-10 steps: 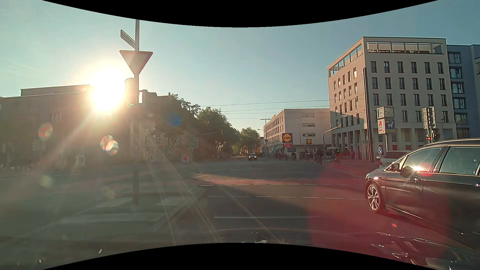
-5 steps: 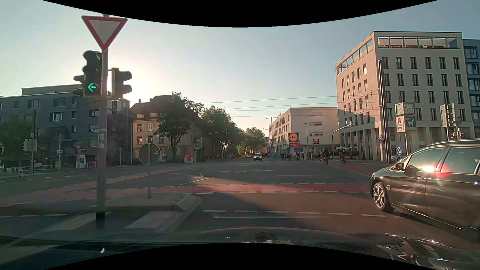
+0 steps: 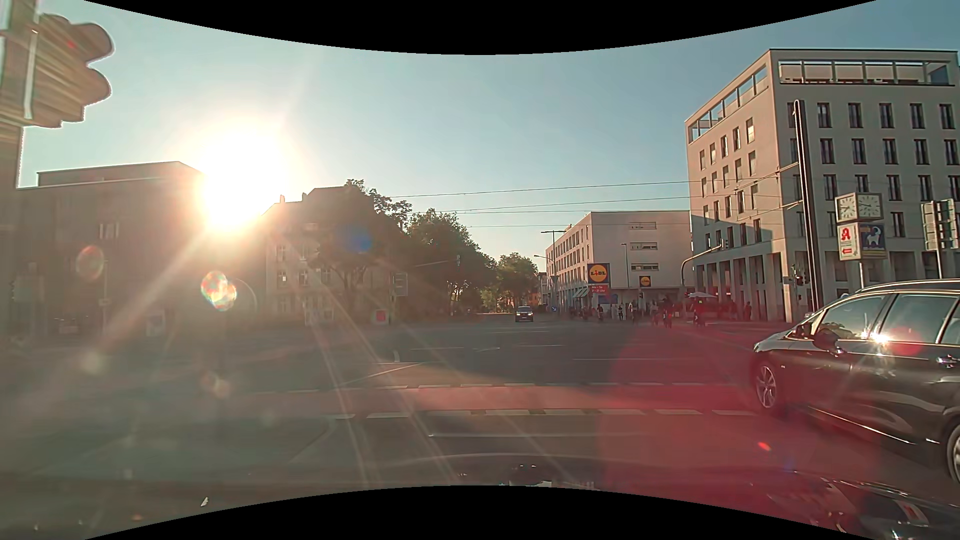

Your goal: Follow the waypoints while adhering to traffic rules and regulations

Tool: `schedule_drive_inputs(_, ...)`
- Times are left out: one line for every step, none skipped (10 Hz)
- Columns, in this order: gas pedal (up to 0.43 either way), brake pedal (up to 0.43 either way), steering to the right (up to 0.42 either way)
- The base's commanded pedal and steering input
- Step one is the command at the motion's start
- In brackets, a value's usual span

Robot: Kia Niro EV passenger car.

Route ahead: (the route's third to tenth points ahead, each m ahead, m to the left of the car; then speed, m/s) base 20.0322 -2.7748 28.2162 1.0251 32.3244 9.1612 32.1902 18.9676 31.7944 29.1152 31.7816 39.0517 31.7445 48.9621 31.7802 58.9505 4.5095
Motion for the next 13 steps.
schedule_drive_inputs(0.220,0.000,-0.027)
schedule_drive_inputs(0.209,0.000,-0.028)
schedule_drive_inputs(0.209,0.000,-0.029)
schedule_drive_inputs(0.209,0.000,-0.030)
schedule_drive_inputs(0.209,0.000,-0.034)
schedule_drive_inputs(0.209,0.000,-0.040)
schedule_drive_inputs(0.209,0.000,-0.048)
schedule_drive_inputs(0.209,0.000,-0.053)
schedule_drive_inputs(0.209,0.000,-0.057)
schedule_drive_inputs(0.197,0.000,-0.058)
schedule_drive_inputs(0.197,0.000,-0.060)
schedule_drive_inputs(0.197,0.000,-0.064)
schedule_drive_inputs(0.189,0.000,-0.067)
